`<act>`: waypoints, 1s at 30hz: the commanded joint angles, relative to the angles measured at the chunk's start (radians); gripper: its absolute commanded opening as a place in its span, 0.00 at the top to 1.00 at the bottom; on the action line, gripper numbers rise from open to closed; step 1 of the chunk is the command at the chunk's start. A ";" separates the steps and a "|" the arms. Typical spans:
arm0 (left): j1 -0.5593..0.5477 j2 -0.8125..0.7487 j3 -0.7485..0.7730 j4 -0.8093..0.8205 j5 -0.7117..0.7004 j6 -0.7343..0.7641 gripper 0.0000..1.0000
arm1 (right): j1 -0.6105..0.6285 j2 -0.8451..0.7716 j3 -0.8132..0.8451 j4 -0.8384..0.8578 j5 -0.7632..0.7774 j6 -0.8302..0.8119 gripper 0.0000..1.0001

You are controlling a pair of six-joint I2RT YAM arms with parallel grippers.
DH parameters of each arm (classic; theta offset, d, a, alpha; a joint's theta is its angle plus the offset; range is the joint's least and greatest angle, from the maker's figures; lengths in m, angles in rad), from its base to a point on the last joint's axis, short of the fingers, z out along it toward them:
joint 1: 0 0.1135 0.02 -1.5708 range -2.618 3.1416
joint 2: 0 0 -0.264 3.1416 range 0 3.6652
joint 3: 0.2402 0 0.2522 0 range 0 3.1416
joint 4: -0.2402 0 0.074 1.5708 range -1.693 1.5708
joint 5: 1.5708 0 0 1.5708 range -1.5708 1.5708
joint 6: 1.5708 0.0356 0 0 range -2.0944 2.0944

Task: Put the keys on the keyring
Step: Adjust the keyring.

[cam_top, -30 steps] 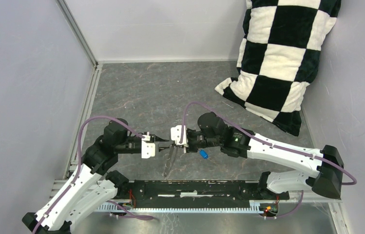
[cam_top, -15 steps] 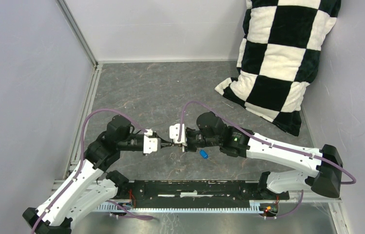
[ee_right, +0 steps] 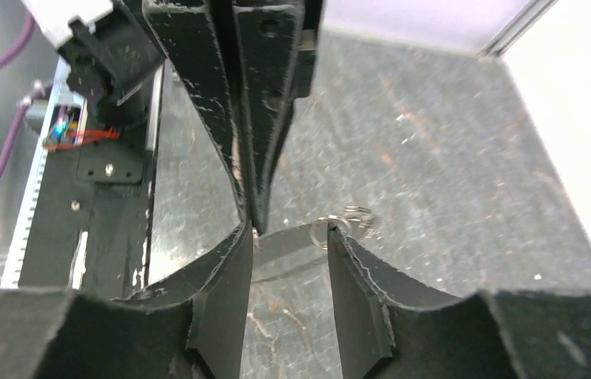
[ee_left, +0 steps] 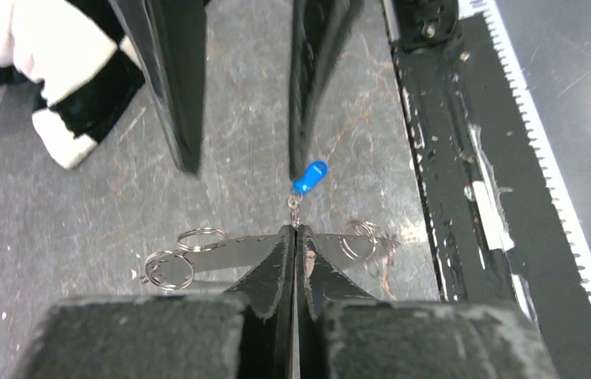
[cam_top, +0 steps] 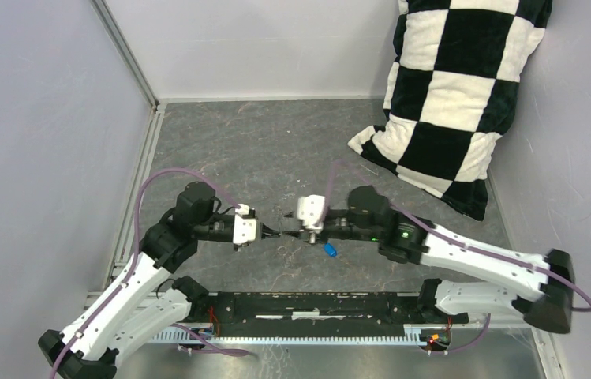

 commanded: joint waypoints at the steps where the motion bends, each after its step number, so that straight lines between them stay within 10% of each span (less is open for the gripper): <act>1: 0.000 -0.031 0.060 0.163 0.150 -0.138 0.98 | -0.053 -0.185 -0.103 0.239 -0.017 0.064 0.54; 30: 0.000 0.067 0.187 0.512 0.266 -0.493 0.98 | -0.160 -0.239 -0.223 0.596 -0.307 0.392 0.70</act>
